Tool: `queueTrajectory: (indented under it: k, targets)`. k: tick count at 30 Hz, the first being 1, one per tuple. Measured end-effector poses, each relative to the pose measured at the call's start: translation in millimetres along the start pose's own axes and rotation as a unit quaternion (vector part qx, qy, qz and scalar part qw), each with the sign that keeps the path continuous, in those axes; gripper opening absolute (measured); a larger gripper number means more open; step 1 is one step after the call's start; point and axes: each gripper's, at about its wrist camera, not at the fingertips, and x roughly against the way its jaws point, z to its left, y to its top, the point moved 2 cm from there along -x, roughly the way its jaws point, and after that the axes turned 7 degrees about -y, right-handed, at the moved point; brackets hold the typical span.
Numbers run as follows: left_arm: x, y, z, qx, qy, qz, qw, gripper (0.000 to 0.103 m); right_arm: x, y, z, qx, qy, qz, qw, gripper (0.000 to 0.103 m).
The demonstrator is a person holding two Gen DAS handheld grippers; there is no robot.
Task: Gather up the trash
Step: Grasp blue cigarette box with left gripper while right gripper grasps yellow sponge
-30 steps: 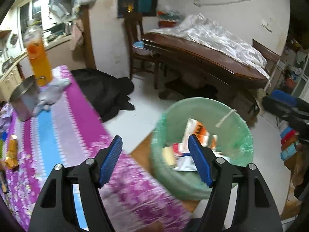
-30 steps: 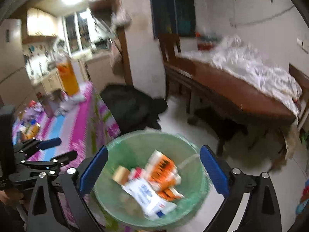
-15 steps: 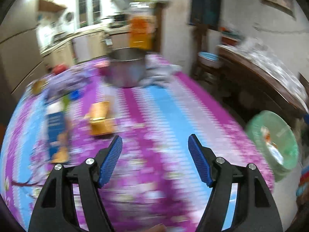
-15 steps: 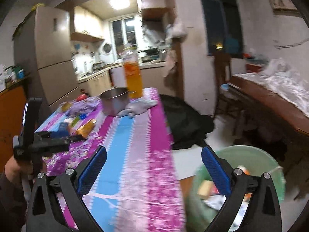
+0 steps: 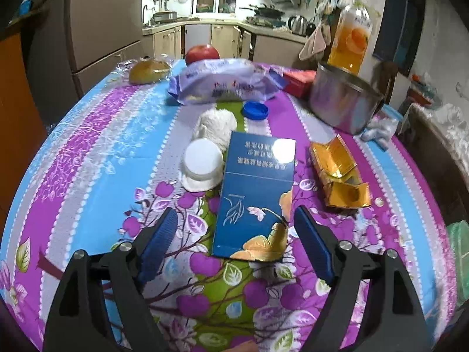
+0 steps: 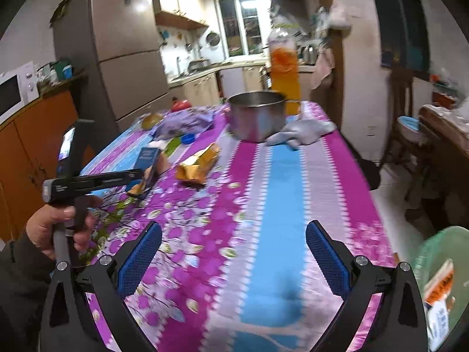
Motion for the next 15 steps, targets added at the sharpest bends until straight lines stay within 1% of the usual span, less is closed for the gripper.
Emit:
queueTrajectory:
  k: [6, 10, 11, 12, 14, 15]
  targets:
    - [-23, -2, 1, -0.011, 0.010, 0.016, 0.9998, 0.081, -30, 6, 23, 0.007, 0.015, 0.016, 1.000, 0.098]
    - [-35, 0, 8, 0.002, 0.011, 0.032, 0.9994, 0.080, -46, 12, 33, 0.011, 0.020, 0.024, 0.999, 0.098]
    - [-34, 1, 9, 0.002, 0.009, 0.028, 0.9996, 0.064, -50, 13, 35, 0.012, 0.022, 0.026, 0.999, 0.098]
    - [-31, 2, 12, 0.004, 0.010, 0.025, 0.9996, 0.053, -54, 15, 39, 0.013, 0.025, 0.027, 0.999, 0.098]
    - [-24, 2, 19, 0.019, -0.005, 0.023, 0.9996, 0.053, -59, 17, 41, 0.014, 0.032, 0.027, 0.999, 0.098]
    - [-15, 1, 26, 0.023, 0.000, 0.009, 0.9997, 0.053, -64, 19, 45, 0.016, 0.037, 0.028, 0.999, 0.098]
